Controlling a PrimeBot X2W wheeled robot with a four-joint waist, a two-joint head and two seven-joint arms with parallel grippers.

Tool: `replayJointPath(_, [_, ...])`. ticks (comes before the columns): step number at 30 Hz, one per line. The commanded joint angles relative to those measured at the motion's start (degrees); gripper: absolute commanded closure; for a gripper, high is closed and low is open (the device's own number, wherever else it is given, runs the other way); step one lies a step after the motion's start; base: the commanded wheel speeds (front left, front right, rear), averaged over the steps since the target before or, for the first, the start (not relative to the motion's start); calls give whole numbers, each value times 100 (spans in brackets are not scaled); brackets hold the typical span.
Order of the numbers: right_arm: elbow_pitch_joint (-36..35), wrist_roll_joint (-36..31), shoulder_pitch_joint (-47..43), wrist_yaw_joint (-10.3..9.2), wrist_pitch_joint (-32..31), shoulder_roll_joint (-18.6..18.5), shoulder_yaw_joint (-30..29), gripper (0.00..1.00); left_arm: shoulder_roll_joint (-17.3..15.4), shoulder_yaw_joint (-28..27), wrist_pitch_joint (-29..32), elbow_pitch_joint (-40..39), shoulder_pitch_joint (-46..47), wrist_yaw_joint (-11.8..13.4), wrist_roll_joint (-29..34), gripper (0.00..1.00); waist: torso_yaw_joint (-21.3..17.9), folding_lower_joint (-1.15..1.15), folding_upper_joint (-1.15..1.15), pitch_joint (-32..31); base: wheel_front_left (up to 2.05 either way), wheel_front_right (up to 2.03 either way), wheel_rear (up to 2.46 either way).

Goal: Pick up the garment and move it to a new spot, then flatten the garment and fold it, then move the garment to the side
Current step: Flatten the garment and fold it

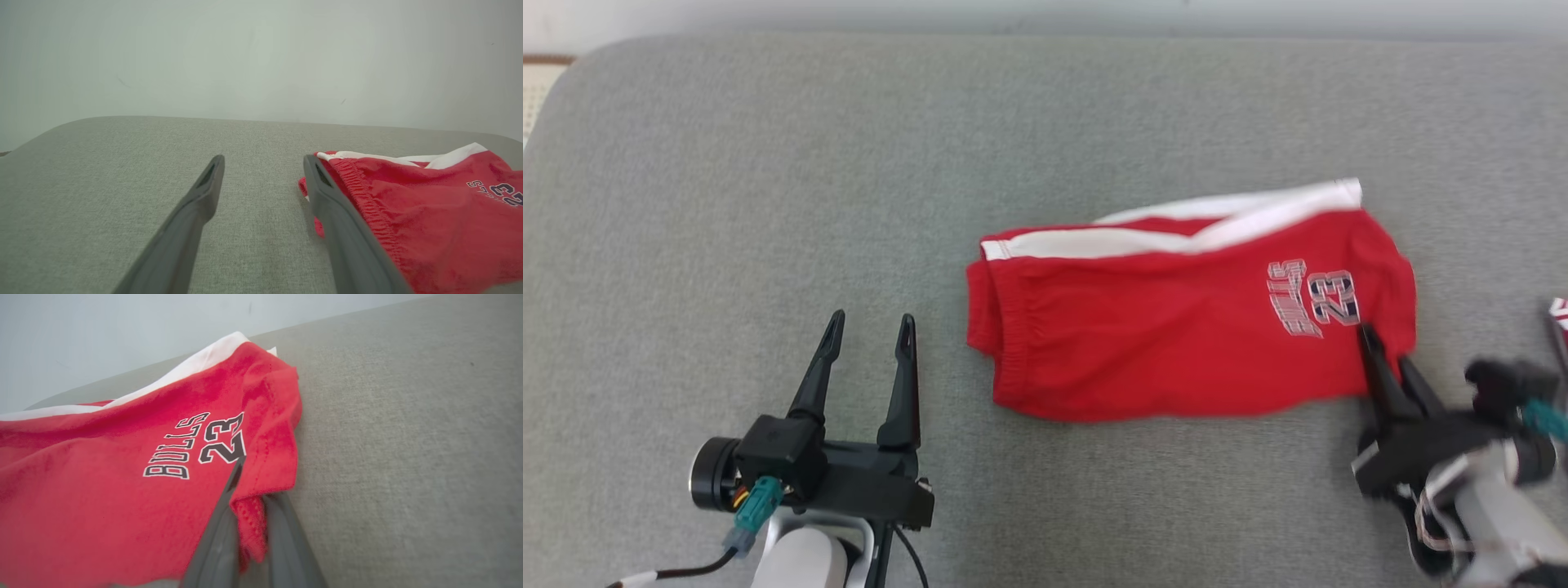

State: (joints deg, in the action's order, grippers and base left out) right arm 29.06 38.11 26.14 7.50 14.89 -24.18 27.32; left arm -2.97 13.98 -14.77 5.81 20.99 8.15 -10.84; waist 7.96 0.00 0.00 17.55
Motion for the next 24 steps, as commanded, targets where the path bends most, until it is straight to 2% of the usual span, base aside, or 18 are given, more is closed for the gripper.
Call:
replayJointPath(1, [-197, -135, -393, -2, 26, 41, -236, 100, -45, -38, -44, 38, -136, -43, 64, 0, -169, 0, 0, -186, 0, 0, 0])
replayJointPath(9, [-754, -533, -1387, -2, 28, 355, -1119, 100, -103, -95, -44, 74, -315, -92, 121, 0, -329, 0, 0, -392, 0, 0, 0])
replayJointPath(15, [-1078, -790, -1717, -2, -126, 571, -1479, 100, -134, -134, -44, 79, -403, -119, 145, 0, -417, 0, 0, -458, 0, 0, 0])
replayJointPath(19, [-1373, -1074, -1618, -2, -226, 630, -1552, 100, -130, -130, -45, 91, -390, -130, 157, 0, -440, 0, 0, -464, 0, 0, 0])
replayJointPath(24, [-1992, -1452, -1301, -2, -435, 704, -1219, 100, -115, -100, -44, 94, -312, -140, 159, 0, -429, 0, 0, -453, 0, 0, 0])
